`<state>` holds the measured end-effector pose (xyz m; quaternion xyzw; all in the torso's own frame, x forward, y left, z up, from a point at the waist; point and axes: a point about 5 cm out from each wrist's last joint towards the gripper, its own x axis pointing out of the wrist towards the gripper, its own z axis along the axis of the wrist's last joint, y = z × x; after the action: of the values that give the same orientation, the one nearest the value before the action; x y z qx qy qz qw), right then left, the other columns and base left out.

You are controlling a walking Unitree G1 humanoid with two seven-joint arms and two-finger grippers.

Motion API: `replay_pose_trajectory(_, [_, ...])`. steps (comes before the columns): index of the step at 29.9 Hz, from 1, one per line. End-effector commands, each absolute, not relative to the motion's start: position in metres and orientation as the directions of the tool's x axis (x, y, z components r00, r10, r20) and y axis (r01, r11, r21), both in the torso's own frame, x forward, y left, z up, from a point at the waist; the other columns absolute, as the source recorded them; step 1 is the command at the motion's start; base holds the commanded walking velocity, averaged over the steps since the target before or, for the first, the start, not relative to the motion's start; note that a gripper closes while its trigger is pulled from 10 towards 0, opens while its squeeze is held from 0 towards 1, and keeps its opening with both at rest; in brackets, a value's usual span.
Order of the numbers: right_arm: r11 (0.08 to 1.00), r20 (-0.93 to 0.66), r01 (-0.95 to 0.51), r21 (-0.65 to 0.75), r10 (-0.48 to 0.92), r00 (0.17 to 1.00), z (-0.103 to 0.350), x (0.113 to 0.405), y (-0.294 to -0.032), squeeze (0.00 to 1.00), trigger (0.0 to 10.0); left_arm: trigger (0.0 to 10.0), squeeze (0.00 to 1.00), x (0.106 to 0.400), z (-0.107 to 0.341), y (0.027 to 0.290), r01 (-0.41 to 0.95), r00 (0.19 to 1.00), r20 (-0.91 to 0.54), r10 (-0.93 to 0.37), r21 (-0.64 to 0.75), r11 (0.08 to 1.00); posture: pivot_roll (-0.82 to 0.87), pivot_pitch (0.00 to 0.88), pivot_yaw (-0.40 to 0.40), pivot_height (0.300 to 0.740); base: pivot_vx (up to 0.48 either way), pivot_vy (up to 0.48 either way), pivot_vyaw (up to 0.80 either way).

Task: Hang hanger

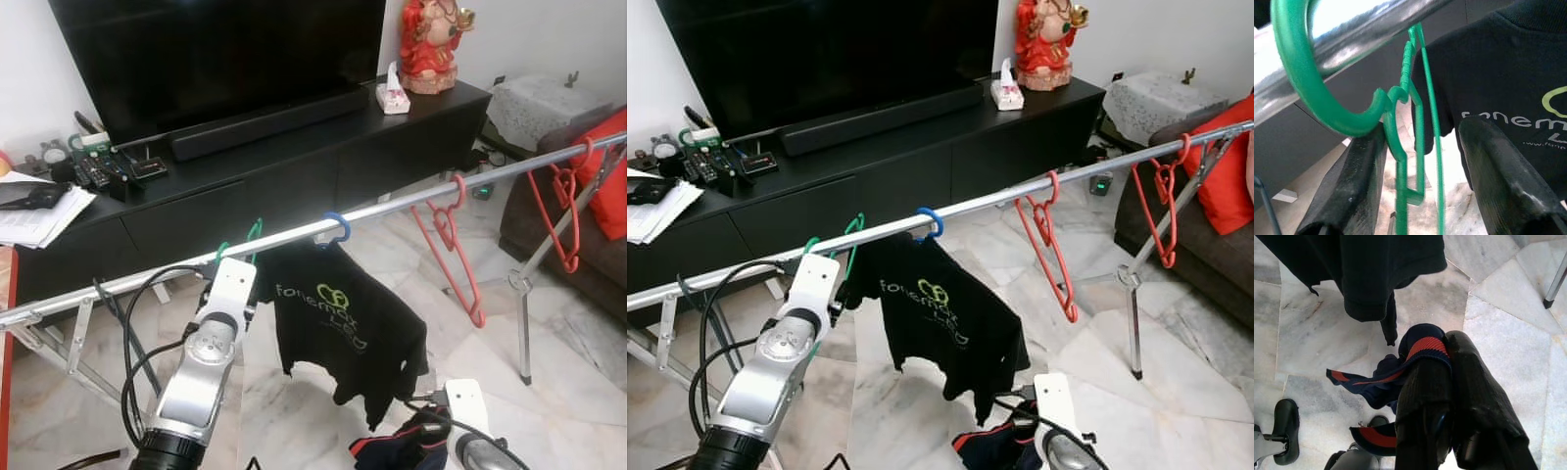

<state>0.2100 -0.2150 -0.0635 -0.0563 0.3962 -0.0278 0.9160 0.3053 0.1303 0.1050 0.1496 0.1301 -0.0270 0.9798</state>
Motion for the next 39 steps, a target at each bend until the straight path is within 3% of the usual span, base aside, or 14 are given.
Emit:
replay_pose_trajectory(1, [0.992, -0.705, 0.007, -0.128, -0.096, 0.703, -0.059, 0.217, -0.215, 0.00, 10.0, 0.0, 0.00, 0.309, 0.108, 0.130, 0.085, 0.970, -0.244, -0.013, 0.290, 0.953, -0.05, 0.000, -0.009, 0.740, 0.000, 0.000, 0.00])
replay_pose_trajectory(39, [0.992, -0.705, 0.007, -0.126, -0.094, 0.703, -0.060, 0.217, -0.213, 0.00, 10.0, 0.0, 0.00, 0.293, 0.120, 0.145, 0.071, 0.980, -0.201, 0.001, 0.348, 0.935, -0.05, 0.000, 0.004, 0.740, 0.000, 0.000, 0.00])
